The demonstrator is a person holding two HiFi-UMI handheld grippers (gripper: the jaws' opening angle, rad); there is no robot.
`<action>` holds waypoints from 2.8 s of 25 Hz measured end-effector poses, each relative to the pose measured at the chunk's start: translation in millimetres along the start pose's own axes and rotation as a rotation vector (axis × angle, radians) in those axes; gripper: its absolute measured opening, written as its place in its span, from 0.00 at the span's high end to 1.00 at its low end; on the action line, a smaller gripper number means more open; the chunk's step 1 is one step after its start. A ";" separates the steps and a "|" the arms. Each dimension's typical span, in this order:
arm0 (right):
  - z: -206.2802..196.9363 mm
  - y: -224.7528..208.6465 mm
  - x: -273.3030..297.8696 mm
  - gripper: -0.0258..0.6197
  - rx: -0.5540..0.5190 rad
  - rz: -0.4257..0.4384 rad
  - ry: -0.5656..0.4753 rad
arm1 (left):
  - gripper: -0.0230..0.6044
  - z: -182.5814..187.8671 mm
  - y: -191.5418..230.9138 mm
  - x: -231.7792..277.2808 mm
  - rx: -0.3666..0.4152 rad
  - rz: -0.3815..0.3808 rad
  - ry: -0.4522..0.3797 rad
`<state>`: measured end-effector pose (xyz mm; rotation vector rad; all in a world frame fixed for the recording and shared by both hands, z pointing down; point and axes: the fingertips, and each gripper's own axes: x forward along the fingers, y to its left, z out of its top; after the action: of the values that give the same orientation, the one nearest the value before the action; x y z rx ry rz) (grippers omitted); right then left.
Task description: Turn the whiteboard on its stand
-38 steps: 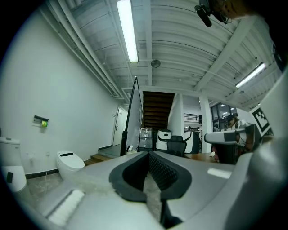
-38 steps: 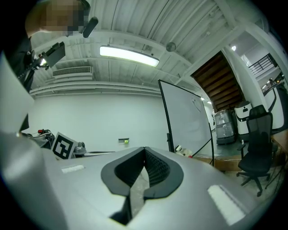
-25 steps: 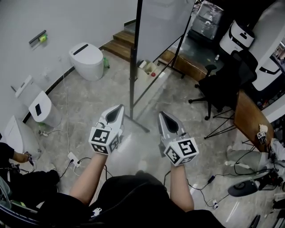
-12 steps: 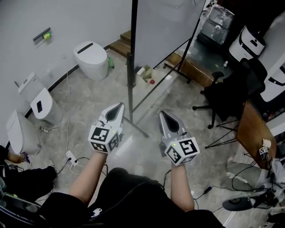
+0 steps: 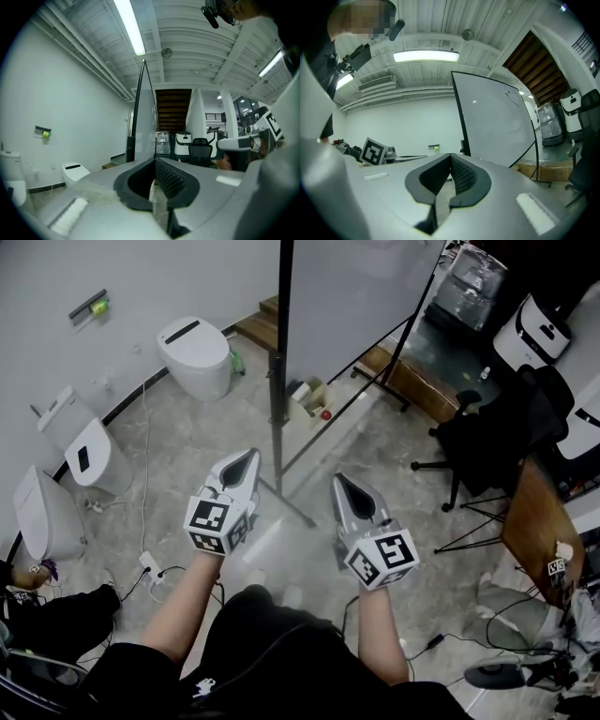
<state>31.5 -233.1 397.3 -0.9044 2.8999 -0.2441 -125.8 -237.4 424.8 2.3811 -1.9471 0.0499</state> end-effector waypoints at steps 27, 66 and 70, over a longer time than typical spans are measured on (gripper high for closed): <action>9.6 -24.9 62.9 0.95 -0.009 -0.194 -0.012 | 0.60 20.4 88.4 168.9 0.122 -0.059 0.031; 4.3 -25.6 44.8 0.95 -0.031 -0.298 0.003 | 0.65 4.0 97.9 231.0 0.070 -0.078 0.092; 6.6 -23.3 44.0 0.95 -0.032 -0.300 -0.002 | 0.65 4.3 98.3 229.4 0.067 -0.081 0.097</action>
<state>9.3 -277.9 393.1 -1.3433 2.7629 -0.2180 -176.5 -481.3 438.7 2.4468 -1.8335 0.2257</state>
